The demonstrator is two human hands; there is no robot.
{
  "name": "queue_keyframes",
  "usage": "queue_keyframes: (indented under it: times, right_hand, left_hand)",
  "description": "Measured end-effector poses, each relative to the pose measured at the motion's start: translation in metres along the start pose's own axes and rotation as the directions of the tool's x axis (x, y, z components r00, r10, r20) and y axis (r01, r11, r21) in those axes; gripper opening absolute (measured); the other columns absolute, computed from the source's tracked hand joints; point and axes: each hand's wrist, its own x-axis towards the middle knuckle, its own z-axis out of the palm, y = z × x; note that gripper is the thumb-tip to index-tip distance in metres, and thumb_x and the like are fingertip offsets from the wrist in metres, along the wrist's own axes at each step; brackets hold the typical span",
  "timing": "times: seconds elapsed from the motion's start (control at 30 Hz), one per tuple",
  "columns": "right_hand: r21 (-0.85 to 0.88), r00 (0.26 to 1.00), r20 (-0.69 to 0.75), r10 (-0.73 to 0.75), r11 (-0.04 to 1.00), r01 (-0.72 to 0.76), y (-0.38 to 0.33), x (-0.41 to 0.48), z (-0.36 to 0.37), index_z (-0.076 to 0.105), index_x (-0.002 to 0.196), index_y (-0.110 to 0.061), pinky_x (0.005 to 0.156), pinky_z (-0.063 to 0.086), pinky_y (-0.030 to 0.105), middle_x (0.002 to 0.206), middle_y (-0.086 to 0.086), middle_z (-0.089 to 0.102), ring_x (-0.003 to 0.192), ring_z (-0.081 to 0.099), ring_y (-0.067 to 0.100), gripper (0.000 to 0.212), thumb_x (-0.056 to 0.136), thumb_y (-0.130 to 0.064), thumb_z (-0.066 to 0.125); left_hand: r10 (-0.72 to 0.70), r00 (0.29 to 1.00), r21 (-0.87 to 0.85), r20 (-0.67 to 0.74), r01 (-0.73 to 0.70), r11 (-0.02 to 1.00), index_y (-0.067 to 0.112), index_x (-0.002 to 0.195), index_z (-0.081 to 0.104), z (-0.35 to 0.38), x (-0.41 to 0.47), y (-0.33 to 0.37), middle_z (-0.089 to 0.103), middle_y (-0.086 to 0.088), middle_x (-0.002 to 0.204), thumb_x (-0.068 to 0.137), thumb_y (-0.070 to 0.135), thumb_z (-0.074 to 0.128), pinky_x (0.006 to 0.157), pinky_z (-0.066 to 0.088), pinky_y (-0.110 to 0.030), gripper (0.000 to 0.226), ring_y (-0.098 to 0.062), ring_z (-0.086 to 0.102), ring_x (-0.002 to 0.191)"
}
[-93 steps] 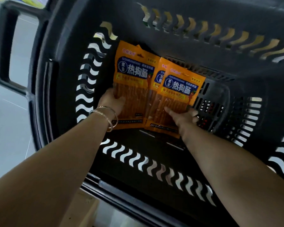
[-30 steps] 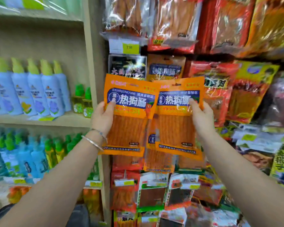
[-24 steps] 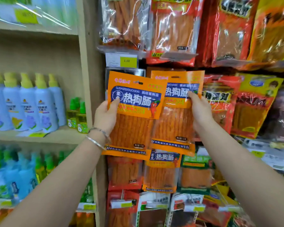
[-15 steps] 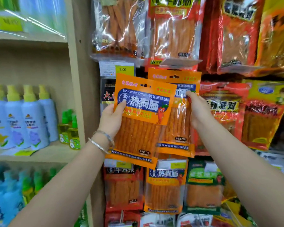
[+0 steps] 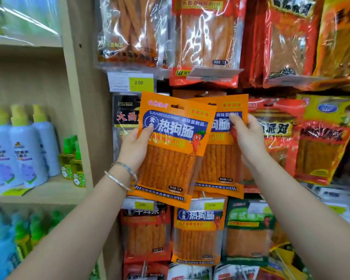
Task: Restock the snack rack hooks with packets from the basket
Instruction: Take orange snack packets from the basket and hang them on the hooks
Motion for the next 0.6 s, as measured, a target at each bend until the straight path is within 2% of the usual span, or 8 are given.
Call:
queue_keyframes:
  times: [0.13, 0.27, 0.43, 0.5, 0.6]
  right_hand:
    - [0.067, 1.0, -0.011, 0.001, 0.998, 0.0, -0.014, 0.003, 0.008, 0.066, 0.085, -0.025, 0.069, 0.058, 0.027, 0.087, -0.005, 0.072, 0.081, 0.069, 0.011, 0.009, 0.091, -0.03, 0.061]
    - [0.152, 0.996, -0.04, 0.079, 0.986, -0.072, -0.021, 0.011, 0.017, 0.06, 0.076, -0.023, 0.067, 0.05, 0.03, 0.081, -0.002, 0.065, 0.076, 0.063, 0.015, 0.014, 0.09, -0.025, 0.06]
    - [0.209, 0.987, -0.07, 0.144, 0.97, -0.127, -0.026, 0.019, 0.024, 0.058, 0.073, -0.019, 0.053, 0.051, 0.02, 0.071, -0.002, 0.066, 0.059, 0.063, 0.009, 0.017, 0.09, -0.018, 0.06]
    - [0.18, 0.987, -0.082, 0.138, 0.976, -0.122, -0.022, 0.021, 0.024, 0.058, 0.073, -0.02, 0.053, 0.05, 0.02, 0.069, -0.003, 0.065, 0.058, 0.062, 0.008, 0.018, 0.09, -0.017, 0.059]
    - [0.021, 0.991, -0.121, 0.064, 0.998, -0.061, -0.014, 0.022, 0.023, 0.062, 0.079, -0.017, 0.065, 0.046, 0.025, 0.076, -0.003, 0.064, 0.069, 0.06, 0.011, 0.012, 0.09, -0.022, 0.06]
  left_hand:
    - [-0.018, 1.0, -0.003, -0.001, 0.018, 1.0, 0.026, 0.088, 0.064, 0.0, -0.004, -0.007, 0.074, 0.01, 0.079, 0.093, 0.042, 0.051, 0.062, 0.05, -0.024, 0.021, -0.008, 0.07, 0.073]
    - [-0.031, 0.999, 0.011, 0.009, 0.031, 0.999, 0.025, 0.088, 0.063, -0.002, -0.007, -0.008, 0.074, 0.01, 0.078, 0.093, 0.044, 0.05, 0.058, 0.048, -0.022, 0.024, -0.006, 0.07, 0.069]
    - [-0.013, 0.999, 0.02, 0.034, 0.012, 1.0, 0.025, 0.089, 0.063, 0.0, -0.007, -0.005, 0.073, 0.013, 0.076, 0.094, 0.042, 0.049, 0.046, 0.047, -0.011, 0.023, -0.003, 0.069, 0.067]
    - [-0.014, 0.999, 0.018, 0.044, 0.014, 1.0, 0.025, 0.089, 0.062, 0.001, -0.007, -0.004, 0.073, 0.013, 0.075, 0.094, 0.042, 0.049, 0.045, 0.047, -0.011, 0.022, -0.003, 0.069, 0.067]
    - [-0.028, 0.998, 0.024, 0.048, 0.027, 0.999, 0.026, 0.09, 0.062, 0.002, -0.006, -0.005, 0.074, 0.011, 0.078, 0.094, 0.043, 0.048, 0.054, 0.049, -0.017, 0.023, -0.006, 0.07, 0.071]
